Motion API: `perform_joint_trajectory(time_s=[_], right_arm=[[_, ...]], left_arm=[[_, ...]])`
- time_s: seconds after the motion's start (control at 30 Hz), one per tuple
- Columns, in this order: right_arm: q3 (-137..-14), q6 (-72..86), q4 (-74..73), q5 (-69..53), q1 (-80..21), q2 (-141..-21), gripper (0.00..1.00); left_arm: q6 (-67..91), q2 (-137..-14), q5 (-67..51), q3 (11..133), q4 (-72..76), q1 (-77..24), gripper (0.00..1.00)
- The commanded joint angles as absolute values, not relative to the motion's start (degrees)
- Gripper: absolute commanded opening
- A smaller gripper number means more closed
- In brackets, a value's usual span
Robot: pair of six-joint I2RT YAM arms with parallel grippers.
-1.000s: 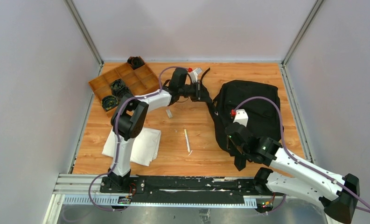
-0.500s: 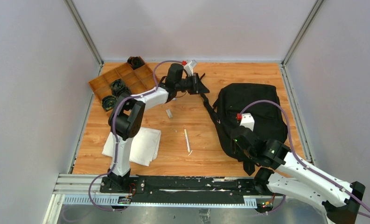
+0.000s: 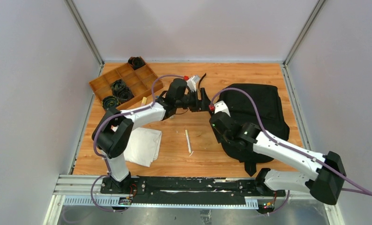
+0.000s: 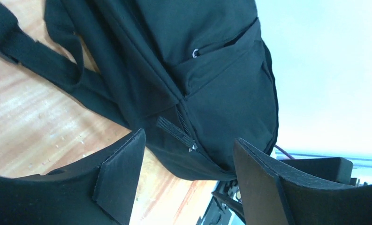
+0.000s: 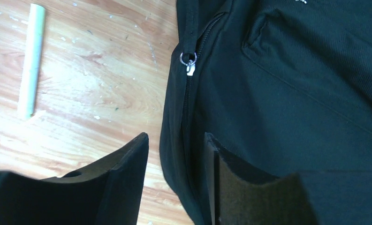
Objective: Pack the student bag
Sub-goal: Zip the student bag at the center of the board.
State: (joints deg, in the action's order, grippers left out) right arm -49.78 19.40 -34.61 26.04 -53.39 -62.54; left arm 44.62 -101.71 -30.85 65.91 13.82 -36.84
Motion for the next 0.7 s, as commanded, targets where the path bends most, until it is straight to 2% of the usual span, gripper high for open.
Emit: perform_joint_trajectory(time_s=[0.0,0.1,0.27,0.5,0.6,0.67], right_arm=[[-49.10,14.04,-30.84,31.13,-53.99,-65.44,0.48],[-46.31,14.23,-29.25,31.33,-53.96,-65.01,0.36],[-42.56,15.10,-27.47,29.77,-53.83,-61.73,0.01],[-40.26,15.44,-25.66,27.63,-53.27,-58.55,0.00],[-39.99,15.68,-25.49,27.35,-53.18,-58.84,0.00],[-40.06,15.66,-25.51,27.27,-53.14,-58.95,0.00]], left_arm=[[50.64,-104.58,-28.85,64.05,13.97,-37.99,0.74],[51.83,-107.03,-28.94,65.16,14.11,-38.39,0.75],[52.31,-109.83,-30.51,69.08,14.04,-39.76,0.70],[55.62,-111.33,-32.27,68.01,18.26,-40.03,0.62],[58.97,-112.57,-34.02,67.39,23.32,-40.15,0.55],[60.59,-113.65,-34.60,67.58,25.34,-40.24,0.47]])
